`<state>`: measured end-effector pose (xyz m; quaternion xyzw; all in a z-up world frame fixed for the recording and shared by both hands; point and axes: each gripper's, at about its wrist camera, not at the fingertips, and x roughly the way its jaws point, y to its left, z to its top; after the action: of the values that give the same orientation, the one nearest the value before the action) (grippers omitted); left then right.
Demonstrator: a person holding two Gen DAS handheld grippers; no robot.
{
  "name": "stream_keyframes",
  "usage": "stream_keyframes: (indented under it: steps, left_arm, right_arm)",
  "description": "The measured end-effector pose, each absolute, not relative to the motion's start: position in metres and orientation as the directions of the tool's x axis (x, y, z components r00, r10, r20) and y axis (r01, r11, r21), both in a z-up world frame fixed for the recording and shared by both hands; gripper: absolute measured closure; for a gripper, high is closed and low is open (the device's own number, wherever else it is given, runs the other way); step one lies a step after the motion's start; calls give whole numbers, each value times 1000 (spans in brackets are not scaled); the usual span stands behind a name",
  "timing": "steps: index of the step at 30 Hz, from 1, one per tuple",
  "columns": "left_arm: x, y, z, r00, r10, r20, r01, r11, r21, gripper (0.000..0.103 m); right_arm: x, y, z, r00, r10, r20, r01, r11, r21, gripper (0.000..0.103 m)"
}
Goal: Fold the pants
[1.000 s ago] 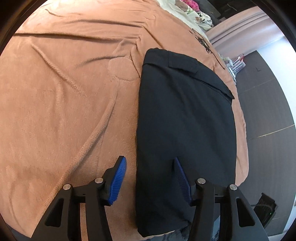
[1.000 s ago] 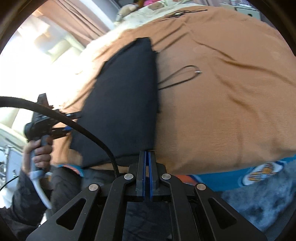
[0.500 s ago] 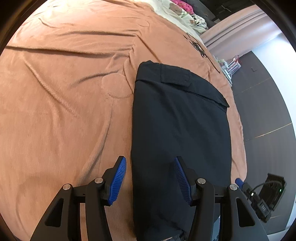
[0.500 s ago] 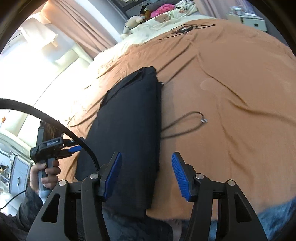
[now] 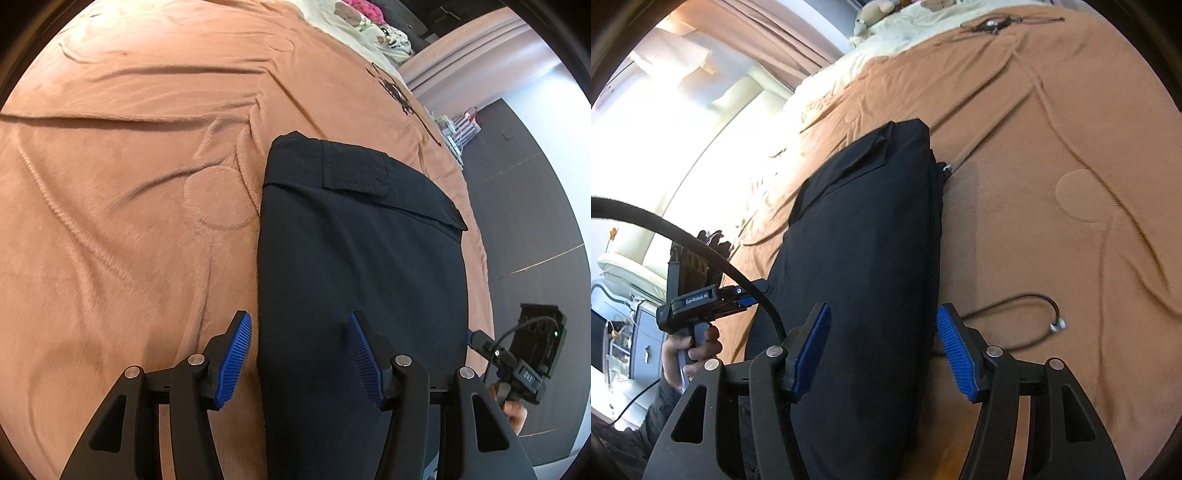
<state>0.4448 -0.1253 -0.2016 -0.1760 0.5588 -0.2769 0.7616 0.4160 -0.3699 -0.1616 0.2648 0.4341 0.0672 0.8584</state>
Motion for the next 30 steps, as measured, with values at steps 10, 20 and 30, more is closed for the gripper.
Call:
stream_keyframes:
  steps: [10, 20, 30]
  left_arm:
    - [464, -130, -213, 190, -656, -731, 209, 754, -622, 47]
    - [485, -133, -223, 187, -715, -673, 177, 699, -693, 55]
    - [504, -130, -231, 188, -771, -608, 145, 634, -759, 67]
  right_arm:
    - [446, -381, -180, 539, 450, -712, 104, 804, 586, 44]
    - [464, -386, -187, 502, 550, -667, 77, 740, 668, 44]
    - [466, -391, -191, 487, 617, -617, 38, 691, 721, 59]
